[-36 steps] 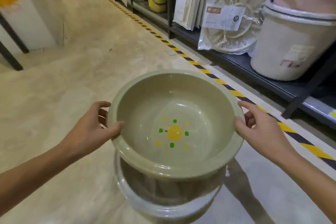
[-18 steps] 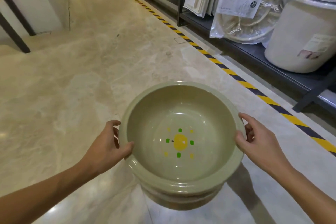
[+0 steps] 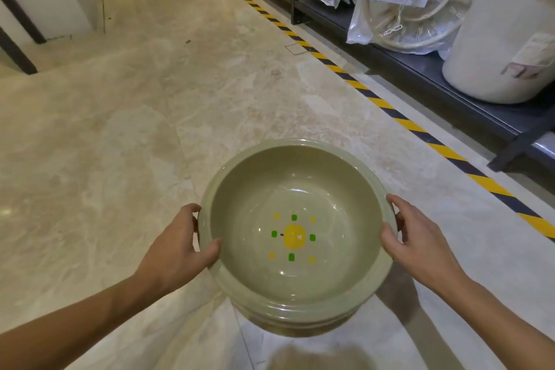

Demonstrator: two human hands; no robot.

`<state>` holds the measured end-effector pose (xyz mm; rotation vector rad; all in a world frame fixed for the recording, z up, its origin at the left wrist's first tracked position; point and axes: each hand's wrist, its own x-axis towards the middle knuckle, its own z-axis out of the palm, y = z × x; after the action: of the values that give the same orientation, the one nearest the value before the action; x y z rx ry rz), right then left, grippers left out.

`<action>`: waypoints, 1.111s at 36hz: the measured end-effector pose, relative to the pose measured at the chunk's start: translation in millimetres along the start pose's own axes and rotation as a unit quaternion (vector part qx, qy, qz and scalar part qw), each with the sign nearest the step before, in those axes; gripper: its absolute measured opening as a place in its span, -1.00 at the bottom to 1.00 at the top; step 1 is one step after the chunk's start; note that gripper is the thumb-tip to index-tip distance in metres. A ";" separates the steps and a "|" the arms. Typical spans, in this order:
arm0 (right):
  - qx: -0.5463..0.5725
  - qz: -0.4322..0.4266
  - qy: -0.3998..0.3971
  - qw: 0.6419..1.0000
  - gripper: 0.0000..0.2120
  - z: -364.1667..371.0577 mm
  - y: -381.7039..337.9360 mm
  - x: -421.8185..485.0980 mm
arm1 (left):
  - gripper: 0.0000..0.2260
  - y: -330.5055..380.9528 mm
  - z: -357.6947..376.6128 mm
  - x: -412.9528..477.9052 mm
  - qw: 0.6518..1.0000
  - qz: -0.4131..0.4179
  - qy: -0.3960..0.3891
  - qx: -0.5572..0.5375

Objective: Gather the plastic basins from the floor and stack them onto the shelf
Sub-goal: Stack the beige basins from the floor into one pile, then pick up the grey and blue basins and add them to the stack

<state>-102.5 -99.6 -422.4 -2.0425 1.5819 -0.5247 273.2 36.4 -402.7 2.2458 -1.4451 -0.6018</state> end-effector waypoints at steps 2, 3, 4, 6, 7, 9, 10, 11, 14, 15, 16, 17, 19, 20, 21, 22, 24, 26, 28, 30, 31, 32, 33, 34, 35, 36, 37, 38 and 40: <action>-0.005 0.001 -0.007 1.000 -0.51 1.6 1.4 0.0 | -0.40 0.2 0.2 -0.2 1.000 -0.005 -0.001 0.007; -0.007 0.001 -0.010 1.000 -0.51 2.3 2.0 0.2 | -0.39 0.2 0.6 -0.4 1.000 -0.006 -0.002 0.011; -0.009 0.000 -0.012 1.000 -0.51 2.6 1.9 0.4 | -0.39 0.2 1.2 -0.6 1.000 -0.006 -0.003 0.015; -0.012 0.002 -0.014 1.000 -0.51 1.8 0.3 0.4 | -0.38 1.9 1.9 -0.9 0.999 -0.011 -0.006 0.030; -0.013 0.004 -0.015 1.000 -0.51 0.8 -0.6 0.9 | -0.38 3.1 1.6 -0.6 0.999 -0.017 -0.008 0.041; -0.028 0.007 -0.019 0.999 -0.52 -2.6 -3.0 2.0 | -0.35 6.3 -1.5 2.9 0.996 -0.014 -0.011 0.082; -0.045 0.009 -0.025 0.999 -0.52 -5.0 -4.1 2.9 | -0.33 8.9 -4.8 6.5 0.993 0.005 -0.008 0.120; -0.066 0.012 -0.033 0.997 -0.53 -8.3 -5.5 4.3 | -0.32 12.7 -9.2 11.8 0.986 0.032 -0.005 0.162; -0.139 0.020 -0.065 0.988 -0.52 -24.4 -13.0 10.9 | -0.40 33.1 -24.8 36.7 0.952 0.125 -0.008 0.279; -0.161 0.023 -0.073 0.984 -0.51 -32.0 -15.6 13.0 | -0.45 45.9 -29.8 46.2 0.940 0.153 -0.017 0.303; -0.188 0.026 -0.079 0.979 -0.52 -40.8 -18.5 14.6 | -0.48 59.5 -32.6 55.8 0.931 0.181 -0.028 0.317; -0.220 0.029 -0.086 0.971 -0.53 -50.3 -21.4 15.6 | -0.50 75.2 -33.9 64.5 0.923 0.206 -0.040 0.324; -0.273 0.038 -0.101 0.956 -0.58 -70.9 -28.1 14.8 | -0.55 108.0 -32.2 79.4 0.907 0.249 -0.057 0.336; -0.290 0.045 -0.106 0.950 -0.59 -82.3 -31.9 12.6 | -0.56 124.7 -29.9 84.5 0.898 0.270 -0.067 0.342; -0.300 0.056 -0.107 0.946 -0.60 -94.0 -35.9 9.3 | -0.57 141.2 -27.4 87.9 0.889 0.292 -0.079 0.344; -0.306 0.068 -0.104 0.944 -0.61 -105.3 -39.7 4.4 | -0.58 156.7 -24.8 90.1 0.881 0.314 -0.090 0.341; -0.313 0.100 -0.093 0.940 -0.62 -127.3 -45.5 -9.7 | -0.57 188.5 -21.7 89.1 0.869 0.352 -0.110 0.330; -0.311 0.134 -0.074 0.938 -0.63 -147.2 -50.1 -29.6 | -0.55 219.4 -19.3 82.1 0.860 0.382 -0.130 0.314; -0.302 0.170 -0.049 0.937 -0.63 -165.9 -55.2 -55.6 | -0.52 249.1 -15.0 71.0 0.846 0.419 -0.153 0.294; -0.285 0.214 -0.016 0.934 -0.63 -182.6 -63.0 -90.8 | -0.46 280.3 -6.1 54.7 0.823 0.471 -0.164 0.272; -0.273 0.240 0.001 0.931 -0.63 -189.7 -68.1 -112.1 | -0.44 295.8 -0.9 43.5 0.808 0.500 -0.165 0.262; -0.260 0.266 0.017 0.928 -0.63 -195.5 -73.9 -134.9 | -0.43 310.2 4.8 30.5 0.793 0.529 -0.169 0.252; -0.244 0.293 0.035 0.924 -0.63 -201.0 -80.8 -161.7 | -0.41 325.8 10.4 13.0 0.775 0.556 -0.176 0.244; -0.230 0.316 0.052 0.919 -0.62 -205.8 -88.8 -189.9 | -0.40 340.3 16.7 -6.9 0.756 0.583 -0.183 0.235; -0.219 0.336 0.066 0.914 -0.61 -209.9 -97.7 -218.1 | -0.38 353.7 23.0 -28.9 0.733 0.613 -0.189 0.226; -0.212 0.361 0.076 0.905 -0.61 -213.4 -106.7 -247.1 | -0.38 366.7 28.6 -53.2 0.708 0.641 -0.198 0.220; -0.209 0.388 0.086 0.893 -0.62 -216.0 -115.5 -276.4 | -0.40 378.7 33.3 -79.1 0.681 0.668 -0.207 0.217; -0.211 0.415 0.095 0.880 -0.62 -218.0 -123.0 -305.7 | -0.46 389.2 38.3 -106.0 0.656 0.693 -0.215 0.209; -0.216 0.468 0.113 0.849 -0.63 -219.4 -136.3 -361.2 | -0.60 407.1 46.1 -160.9 0.605 0.738 -0.232 0.189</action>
<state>-214.4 244.2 -164.6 -1.1932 2.7436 -0.0172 -115.4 22.9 -196.5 0.2886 -3.1025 -0.2213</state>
